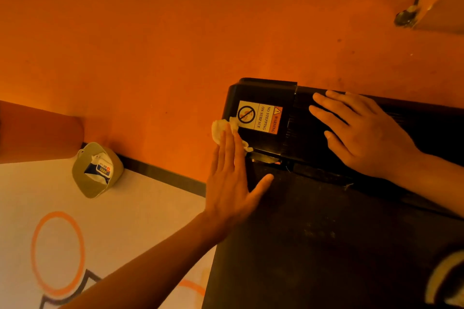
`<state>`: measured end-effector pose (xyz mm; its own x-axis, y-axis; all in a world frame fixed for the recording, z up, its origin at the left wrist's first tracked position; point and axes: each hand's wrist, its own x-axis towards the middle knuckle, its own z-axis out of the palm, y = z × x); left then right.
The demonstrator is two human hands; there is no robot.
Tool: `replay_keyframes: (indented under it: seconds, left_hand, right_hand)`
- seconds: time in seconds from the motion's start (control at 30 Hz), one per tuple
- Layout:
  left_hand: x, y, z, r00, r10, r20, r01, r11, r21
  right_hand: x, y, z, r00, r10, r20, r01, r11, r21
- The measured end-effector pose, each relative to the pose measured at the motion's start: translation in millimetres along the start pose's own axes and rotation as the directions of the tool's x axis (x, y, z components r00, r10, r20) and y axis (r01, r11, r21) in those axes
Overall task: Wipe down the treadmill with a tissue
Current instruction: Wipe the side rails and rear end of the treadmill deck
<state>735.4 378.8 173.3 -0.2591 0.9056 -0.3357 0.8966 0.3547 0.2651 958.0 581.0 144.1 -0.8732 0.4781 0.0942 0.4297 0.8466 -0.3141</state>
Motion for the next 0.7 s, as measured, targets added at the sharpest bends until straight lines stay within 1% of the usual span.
replay_keyframes:
  seconds: [0.03, 0.07, 0.17, 0.27, 0.33, 0.4, 0.53, 0.6, 0.7]
  left_hand:
    - [-8, 6, 7, 1.000, 0.003, 0.012, -0.003, 1.000, 0.019]
    - [-14, 10, 14, 0.999, 0.042, 0.032, -0.044, 0.998, 0.053]
    - [-11, 20, 21, 0.976, 0.212, 0.050, -0.217, 0.969, 0.122]
    - [5, 20, 15, 0.910, 0.408, 0.073, -0.414, 0.898, 0.151]
    - [13, 14, 9, 0.864, 0.490, 0.114, -0.503, 0.845, 0.181]
    - [21, 10, 3, 0.857, 0.501, 0.116, -0.515, 0.834, 0.199]
    - [37, 21, -6, 0.876, 0.481, 0.041, -0.482, 0.864, 0.144]
    - [46, 28, -6, 0.880, 0.476, 0.000, -0.469, 0.867, 0.168]
    - [56, 31, -2, 0.892, 0.451, -0.001, -0.442, 0.874, 0.199]
  right_hand:
    - [0, 0, 0, 1.000, -0.002, 0.006, 0.002, 1.000, -0.004]
    - [0, 0, 0, 1.000, 0.001, 0.012, -0.001, 1.000, -0.006]
    - [0, -1, 0, 1.000, 0.001, 0.017, -0.001, 1.000, -0.017]
    - [1, 0, 0, 1.000, 0.008, 0.021, -0.007, 1.000, -0.022]
    - [1, 0, 0, 1.000, 0.010, 0.026, -0.010, 1.000, -0.026]
    - [1, 0, 0, 1.000, 0.012, 0.028, -0.012, 0.999, -0.032]
    - [1, 0, -1, 0.999, 0.015, 0.029, -0.014, 1.000, -0.026]
    - [0, -1, -2, 1.000, 0.013, 0.022, -0.013, 1.000, -0.026]
    - [0, -1, -2, 1.000, 0.010, 0.023, -0.009, 1.000, -0.022]
